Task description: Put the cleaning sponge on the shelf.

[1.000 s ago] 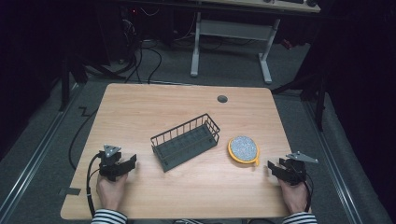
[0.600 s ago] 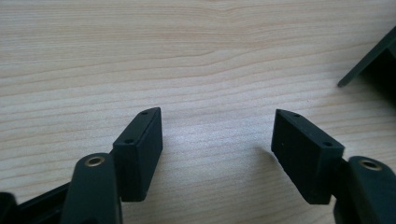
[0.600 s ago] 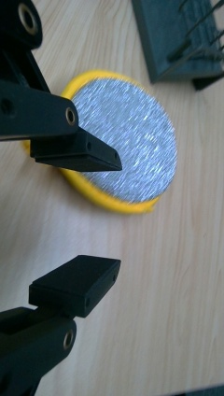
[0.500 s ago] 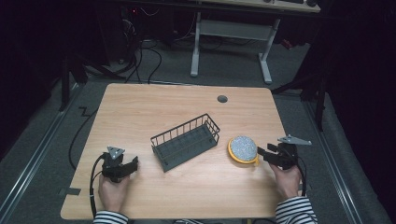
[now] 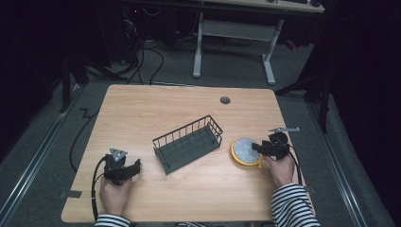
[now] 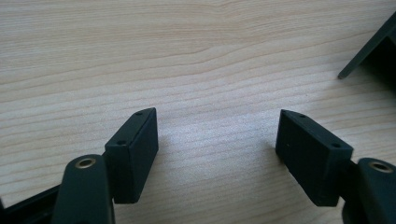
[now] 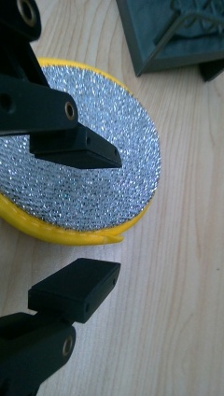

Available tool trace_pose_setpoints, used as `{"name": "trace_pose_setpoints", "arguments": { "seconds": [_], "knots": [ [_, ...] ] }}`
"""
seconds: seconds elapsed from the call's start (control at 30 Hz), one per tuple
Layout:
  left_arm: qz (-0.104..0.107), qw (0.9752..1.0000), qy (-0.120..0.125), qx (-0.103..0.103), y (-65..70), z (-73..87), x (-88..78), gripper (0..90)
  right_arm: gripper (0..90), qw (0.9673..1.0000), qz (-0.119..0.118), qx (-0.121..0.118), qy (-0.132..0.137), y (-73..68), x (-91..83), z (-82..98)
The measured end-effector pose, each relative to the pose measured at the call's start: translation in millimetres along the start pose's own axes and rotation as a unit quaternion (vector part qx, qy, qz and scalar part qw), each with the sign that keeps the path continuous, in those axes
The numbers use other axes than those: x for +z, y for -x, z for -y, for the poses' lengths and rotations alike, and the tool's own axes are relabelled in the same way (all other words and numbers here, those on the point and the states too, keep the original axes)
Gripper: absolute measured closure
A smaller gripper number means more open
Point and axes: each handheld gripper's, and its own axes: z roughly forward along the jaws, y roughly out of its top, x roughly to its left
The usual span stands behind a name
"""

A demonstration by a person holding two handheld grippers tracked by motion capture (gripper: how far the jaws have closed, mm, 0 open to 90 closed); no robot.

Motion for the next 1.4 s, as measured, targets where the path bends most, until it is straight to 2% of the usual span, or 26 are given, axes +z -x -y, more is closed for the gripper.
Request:
{"name": "trace_pose_setpoints", "arguments": {
  "seconds": [0.2,0.4,0.5,0.6,0.67,0.83,0.97,1.07,1.4],
  "knots": [
    [0.0,1.0,0.0,0.0,0.0,0.0,0.0,30.6,49.6,0.9994,-0.014,0.013,-0.03,4.7,9.3,-1.8],
    [0.001,1.0,0.001,-0.001,-0.1,0.1,0.0,30.4,66.4,0.9972,-0.04,0.018,-0.06,7.7,13.6,-7.2],
    [0.001,1.0,0.001,-0.001,-0.2,0.1,0.0,30.3,74.4,0.9964,-0.056,0.024,-0.06,11.5,14.0,-7.4],
    [0.001,1.0,0.001,-0.001,-0.1,0.1,0.1,30.3,78.3,0.9963,-0.054,0.019,-0.064,10.3,13.0,-8.9],
    [0.001,1.0,0.001,-0.001,-0.1,0.1,0.0,30.2,79.3,0.9966,-0.047,0.006,-0.067,7.3,12.0,-10.9],
    [0.001,1.0,0.001,0.0,-0.1,0.1,0.1,30.2,79.9,0.9969,-0.054,-0.015,-0.055,1.4,8.0,-13.9],
    [0.002,1.0,0.001,-0.001,-0.1,0.1,0.1,30.2,79.9,0.9969,-0.062,-0.028,-0.039,-1.9,-1.4,-17.9],
    [0.002,1.0,0.001,-0.001,-0.2,0.1,0.0,30.2,79.8,0.9964,-0.076,-0.03,-0.025,-2.7,-10.3,-20.3],
    [0.001,1.0,0.001,0.0,0.1,0.1,0.1,30.2,79.8,0.9957,-0.078,-0.051,0.003,-6.1,-33.9,-30.9]
  ]
}}
